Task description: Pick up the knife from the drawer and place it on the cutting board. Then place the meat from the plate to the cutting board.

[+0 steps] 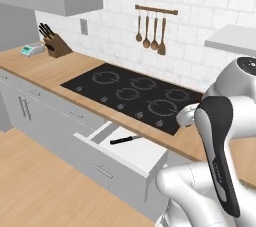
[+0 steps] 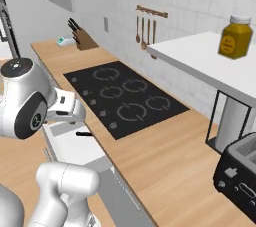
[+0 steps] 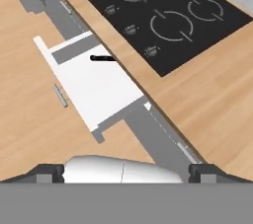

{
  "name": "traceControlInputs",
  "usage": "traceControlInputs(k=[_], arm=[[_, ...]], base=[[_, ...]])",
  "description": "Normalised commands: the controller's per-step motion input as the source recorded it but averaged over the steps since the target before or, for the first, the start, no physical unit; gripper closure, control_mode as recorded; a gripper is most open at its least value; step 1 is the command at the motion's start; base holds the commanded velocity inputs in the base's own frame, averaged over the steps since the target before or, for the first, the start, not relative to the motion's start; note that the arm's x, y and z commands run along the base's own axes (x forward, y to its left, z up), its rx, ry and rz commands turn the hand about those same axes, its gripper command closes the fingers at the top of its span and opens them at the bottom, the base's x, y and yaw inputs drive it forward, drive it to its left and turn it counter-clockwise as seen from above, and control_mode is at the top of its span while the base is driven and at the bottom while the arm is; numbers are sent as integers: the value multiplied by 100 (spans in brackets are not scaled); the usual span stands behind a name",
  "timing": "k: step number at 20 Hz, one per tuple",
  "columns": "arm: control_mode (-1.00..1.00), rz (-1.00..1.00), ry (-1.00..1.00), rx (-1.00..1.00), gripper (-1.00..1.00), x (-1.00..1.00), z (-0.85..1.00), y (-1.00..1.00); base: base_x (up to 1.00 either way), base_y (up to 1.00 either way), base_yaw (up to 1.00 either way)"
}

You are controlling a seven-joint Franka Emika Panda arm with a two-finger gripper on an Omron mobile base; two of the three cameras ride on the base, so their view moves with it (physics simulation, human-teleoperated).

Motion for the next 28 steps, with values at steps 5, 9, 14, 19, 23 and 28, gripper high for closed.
traceControlInputs(k=[5, 9, 14, 19, 23, 28], arm=[[-100, 7, 0, 0, -100, 3, -10, 45], [-100, 1, 10, 0, -100, 18, -25, 98], [-100, 1, 9, 3, -100, 15, -45, 83], [-100, 1, 3, 0, -100, 35, -49, 64], [-100, 2, 2, -4, -100, 42, -57, 34], [-100, 8, 5, -2, -100, 49, -59, 0]], base=[[0, 0, 0], [0, 0, 0], [0, 0, 0], [0, 0, 0], [0, 0, 0], [0, 0, 0]])
